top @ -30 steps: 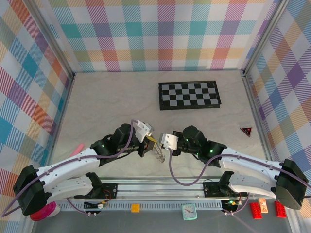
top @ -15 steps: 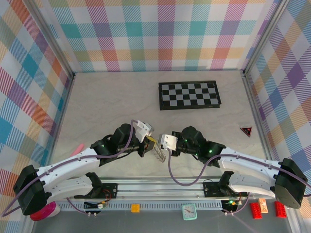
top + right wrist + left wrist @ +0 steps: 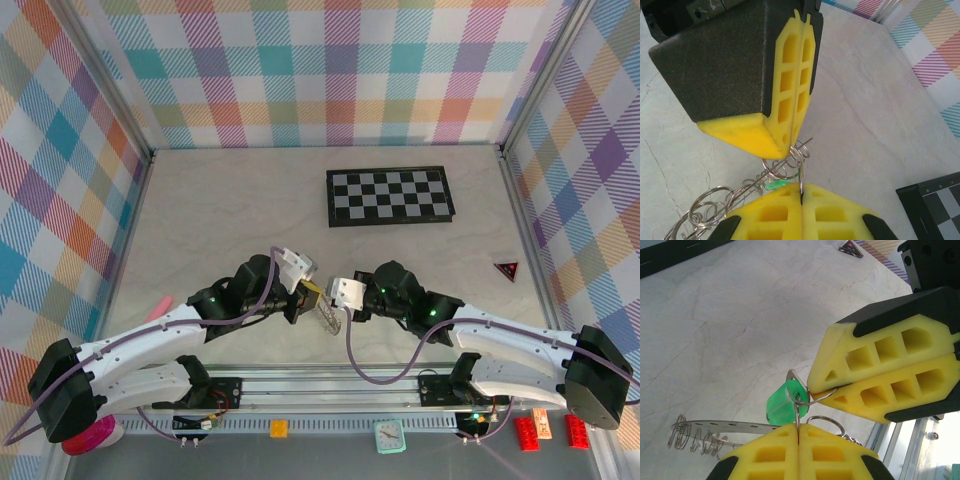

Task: Put the keys on the keyring

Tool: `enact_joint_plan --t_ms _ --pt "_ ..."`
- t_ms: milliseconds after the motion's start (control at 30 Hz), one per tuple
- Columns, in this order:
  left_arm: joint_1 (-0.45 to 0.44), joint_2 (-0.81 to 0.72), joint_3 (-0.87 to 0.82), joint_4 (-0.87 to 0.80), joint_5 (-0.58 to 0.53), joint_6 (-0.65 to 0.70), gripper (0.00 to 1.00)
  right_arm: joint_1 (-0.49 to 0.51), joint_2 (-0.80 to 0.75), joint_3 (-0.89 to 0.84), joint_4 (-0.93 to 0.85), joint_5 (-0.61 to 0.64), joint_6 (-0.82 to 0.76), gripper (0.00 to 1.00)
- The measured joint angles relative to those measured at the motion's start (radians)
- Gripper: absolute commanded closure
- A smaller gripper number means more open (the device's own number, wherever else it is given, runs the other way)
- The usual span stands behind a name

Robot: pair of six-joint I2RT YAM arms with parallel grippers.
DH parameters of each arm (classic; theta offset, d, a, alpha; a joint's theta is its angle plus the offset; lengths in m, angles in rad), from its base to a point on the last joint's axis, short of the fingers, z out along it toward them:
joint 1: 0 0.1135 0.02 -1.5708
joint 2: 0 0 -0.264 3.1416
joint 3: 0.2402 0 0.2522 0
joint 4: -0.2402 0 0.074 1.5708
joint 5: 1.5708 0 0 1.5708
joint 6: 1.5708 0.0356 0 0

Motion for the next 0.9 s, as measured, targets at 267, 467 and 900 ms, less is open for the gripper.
enact_joint_plan --t_ms 267,467,900 --pt "0.000 0.001 0.000 -0.001 0.002 0.000 1.00 0.003 0.002 0.000 0.000 0.000 -0.003 1.00" --pt "0.000 0.001 0.000 -0.001 0.002 0.000 1.00 0.004 0.014 0.000 0.000 0.000 -0.007 1.00" --pt "0.000 0.008 -0.001 0.000 0.027 0.004 1.00 0.004 0.022 0.000 -0.018 -0.031 -0.011 1.00"
